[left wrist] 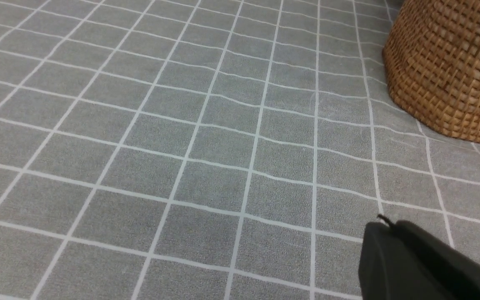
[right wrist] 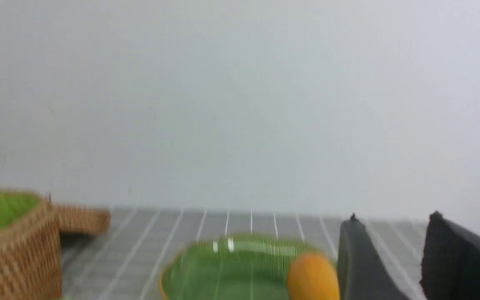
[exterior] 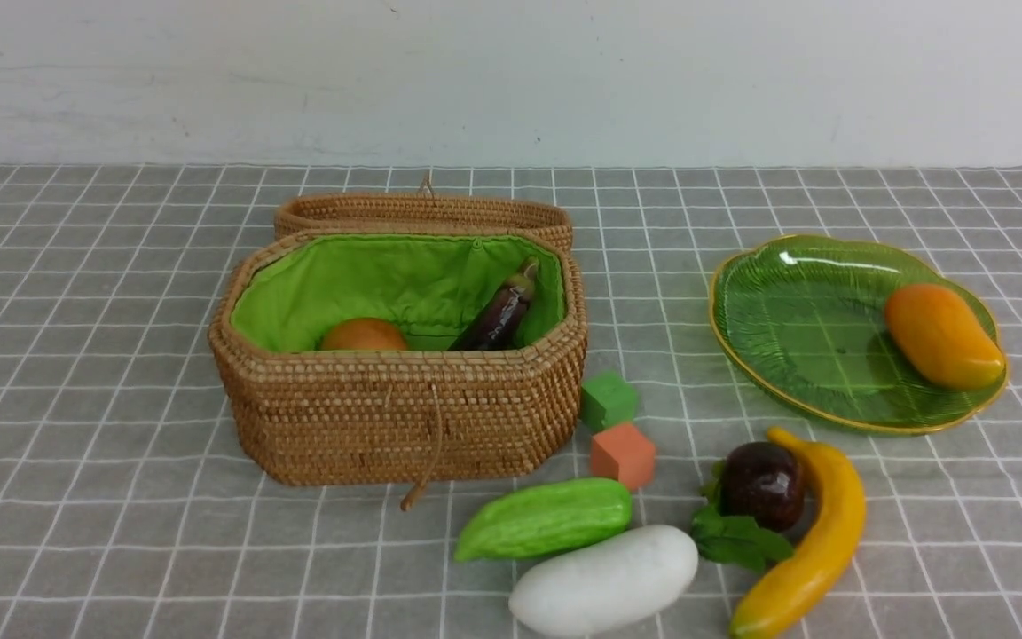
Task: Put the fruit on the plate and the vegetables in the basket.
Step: Use the right arm to grab a mangosteen and put it into the right plate, then use the right arm to grab a banana and put it into the right plate
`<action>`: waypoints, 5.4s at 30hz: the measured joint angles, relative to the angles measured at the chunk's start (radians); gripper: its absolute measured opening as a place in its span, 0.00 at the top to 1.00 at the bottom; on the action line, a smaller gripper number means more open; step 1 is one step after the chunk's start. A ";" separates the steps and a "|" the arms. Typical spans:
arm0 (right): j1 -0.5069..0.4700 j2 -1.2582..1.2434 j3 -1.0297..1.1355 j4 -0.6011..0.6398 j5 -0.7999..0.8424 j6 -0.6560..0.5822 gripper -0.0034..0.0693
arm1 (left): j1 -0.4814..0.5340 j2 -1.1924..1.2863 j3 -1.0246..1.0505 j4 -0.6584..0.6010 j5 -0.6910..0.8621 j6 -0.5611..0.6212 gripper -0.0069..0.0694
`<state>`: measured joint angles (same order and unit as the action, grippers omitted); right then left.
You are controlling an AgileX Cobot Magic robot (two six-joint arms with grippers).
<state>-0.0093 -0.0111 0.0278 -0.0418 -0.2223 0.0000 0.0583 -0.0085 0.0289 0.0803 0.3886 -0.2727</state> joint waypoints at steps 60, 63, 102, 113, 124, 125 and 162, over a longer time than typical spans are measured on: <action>0.155 1.560 -0.957 0.475 0.775 0.081 0.19 | 0.000 0.000 0.000 0.000 0.000 0.000 0.87; 0.167 1.563 -0.965 0.534 0.781 0.013 0.19 | 0.000 0.000 0.000 0.000 0.000 0.000 0.87; 0.229 1.833 -1.249 0.446 1.047 -0.020 0.23 | 0.000 0.000 0.000 0.000 0.000 0.000 0.84; 0.199 1.732 -1.287 0.493 1.068 -0.020 0.23 | 0.000 0.000 0.000 0.000 0.000 0.000 0.81; -0.012 1.767 -1.329 0.551 0.794 -0.020 0.23 | 0.000 0.000 0.000 0.000 0.000 0.000 0.79; -0.013 1.769 -1.329 0.551 0.794 -0.020 0.23 | 0.000 0.000 0.000 0.000 0.000 0.000 0.79; 0.119 1.753 -0.956 0.525 0.766 -0.015 0.24 | 0.000 0.000 0.000 0.000 0.000 0.000 0.75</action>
<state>0.1099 1.7416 -0.9279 0.4829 0.5439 -0.0146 0.0583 -0.0085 0.0289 0.0805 0.3886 -0.2727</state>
